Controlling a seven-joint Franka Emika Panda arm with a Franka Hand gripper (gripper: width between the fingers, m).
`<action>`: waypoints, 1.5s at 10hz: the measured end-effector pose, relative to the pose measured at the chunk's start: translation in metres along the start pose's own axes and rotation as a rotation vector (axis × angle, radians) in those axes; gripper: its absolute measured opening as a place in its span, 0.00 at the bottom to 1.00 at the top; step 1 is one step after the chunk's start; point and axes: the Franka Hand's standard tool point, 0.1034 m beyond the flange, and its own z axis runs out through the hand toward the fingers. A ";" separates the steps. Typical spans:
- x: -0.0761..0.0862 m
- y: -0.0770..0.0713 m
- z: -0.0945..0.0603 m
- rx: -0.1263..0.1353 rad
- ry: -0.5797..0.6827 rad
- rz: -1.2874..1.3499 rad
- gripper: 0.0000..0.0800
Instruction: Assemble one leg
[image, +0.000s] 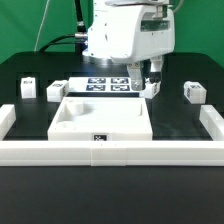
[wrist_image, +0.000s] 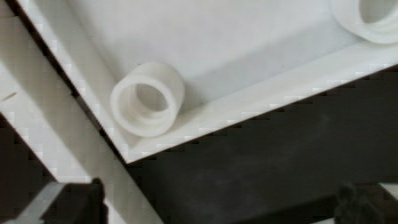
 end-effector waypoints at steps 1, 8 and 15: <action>0.001 -0.002 0.000 0.014 -0.023 -0.043 0.81; 0.003 -0.007 0.002 0.033 -0.075 -0.180 0.81; -0.047 -0.028 0.012 0.039 -0.082 -0.218 0.81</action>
Offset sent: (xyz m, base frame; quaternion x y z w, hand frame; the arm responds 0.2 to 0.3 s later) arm -0.0021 -0.0123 -0.0057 0.0208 -0.0879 -0.1139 0.9894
